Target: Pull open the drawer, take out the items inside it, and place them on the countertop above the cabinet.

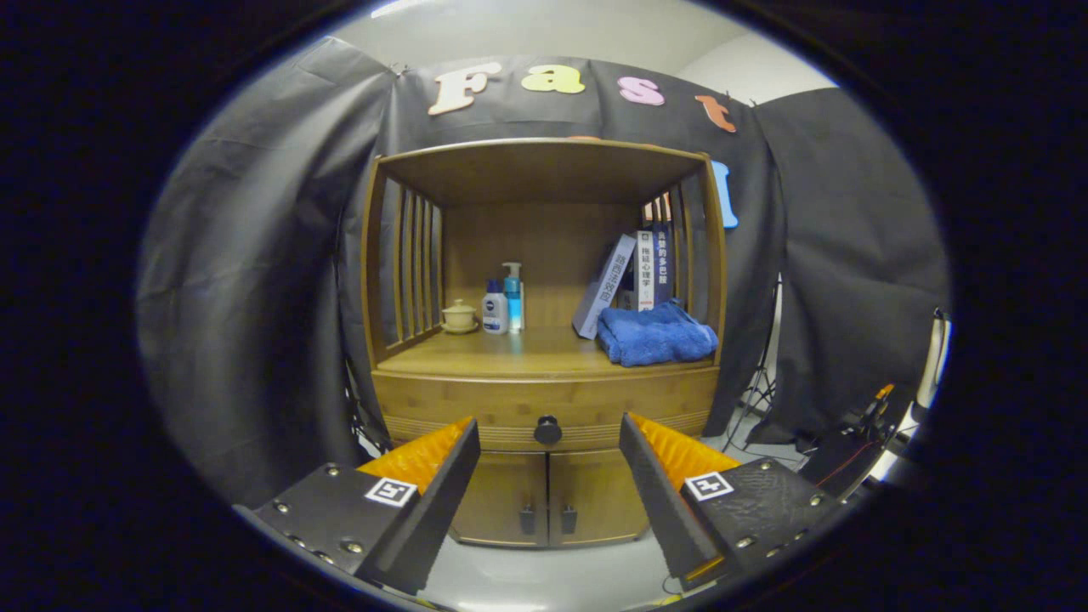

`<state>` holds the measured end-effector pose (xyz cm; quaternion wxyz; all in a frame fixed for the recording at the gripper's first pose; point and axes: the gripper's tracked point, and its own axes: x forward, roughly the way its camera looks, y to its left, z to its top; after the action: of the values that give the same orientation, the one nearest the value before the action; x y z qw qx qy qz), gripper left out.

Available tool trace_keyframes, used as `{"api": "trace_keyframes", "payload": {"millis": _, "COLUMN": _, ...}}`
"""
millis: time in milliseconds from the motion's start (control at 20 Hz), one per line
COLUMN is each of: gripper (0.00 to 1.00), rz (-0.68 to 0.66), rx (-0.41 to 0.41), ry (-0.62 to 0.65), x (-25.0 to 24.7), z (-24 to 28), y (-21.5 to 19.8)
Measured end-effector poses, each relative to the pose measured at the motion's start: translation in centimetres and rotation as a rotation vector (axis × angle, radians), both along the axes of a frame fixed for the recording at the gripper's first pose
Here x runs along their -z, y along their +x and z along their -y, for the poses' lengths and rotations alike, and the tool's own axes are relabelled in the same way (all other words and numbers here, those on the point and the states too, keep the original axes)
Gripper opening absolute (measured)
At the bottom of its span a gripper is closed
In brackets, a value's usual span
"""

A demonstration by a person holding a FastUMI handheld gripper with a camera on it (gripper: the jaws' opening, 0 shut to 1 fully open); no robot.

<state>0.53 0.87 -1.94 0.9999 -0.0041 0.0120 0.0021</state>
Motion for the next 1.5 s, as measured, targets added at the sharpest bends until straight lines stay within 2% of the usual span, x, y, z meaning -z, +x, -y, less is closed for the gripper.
{"api": "trace_keyframes", "payload": {"millis": 100, "gripper": 0.99, "rz": 0.025, "rx": 0.017, "ry": -0.007, "x": -0.5, "z": 0.3, "y": 0.3}}
{"api": "trace_keyframes", "payload": {"millis": 250, "gripper": 0.99, "rz": 0.054, "rx": -0.006, "ry": -0.045, "x": -0.7, "z": -0.7, "y": 1.0}}
{"api": "trace_keyframes", "payload": {"millis": 350, "gripper": 0.99, "rz": 0.023, "rx": 0.032, "ry": -0.099, "x": 0.6, "z": 0.1, "y": 2.5}}
{"api": "trace_keyframes", "payload": {"millis": 400, "gripper": 0.99, "rz": 0.010, "rx": 0.026, "ry": -0.113, "x": 1.2, "z": -0.3, "y": 3.3}}
{"api": "trace_keyframes", "payload": {"millis": 550, "gripper": 0.99, "rz": 0.024, "rx": -0.030, "ry": -0.071, "x": 1.9, "z": -2.5, "y": 6.1}}
{"api": "trace_keyframes", "payload": {"millis": 700, "gripper": 0.99, "rz": -0.006, "rx": -0.040, "ry": 0.004, "x": 3.6, "z": -2.4, "y": 9.5}}
{"api": "trace_keyframes", "payload": {"millis": 950, "gripper": 0.99, "rz": -0.117, "rx": 0.042, "ry": 0.079, "x": 7.9, "z": 0.6, "y": 14.8}}
{"api": "trace_keyframes", "payload": {"millis": 1100, "gripper": 0.99, "rz": -0.137, "rx": 0.012, "ry": 0.158, "x": 10.5, "z": 1.0, "y": 16.9}}
{"api": "trace_keyframes", "payload": {"millis": 1250, "gripper": 0.99, "rz": -0.172, "rx": -0.010, "ry": 0.164, "x": 12.6, "z": 0.6, "y": 18.3}}
{"api": "trace_keyframes", "payload": {"millis": 1400, "gripper": 0.99, "rz": -0.167, "rx": -0.018, "ry": 0.112, "x": 13.3, "z": -0.1, "y": 19.8}}
{"api": "trace_keyframes", "payload": {"millis": 1500, "gripper": 0.78, "rz": -0.142, "rx": -0.012, "ry": 0.061, "x": 13.3, "z": -0.5, "y": 20.6}}
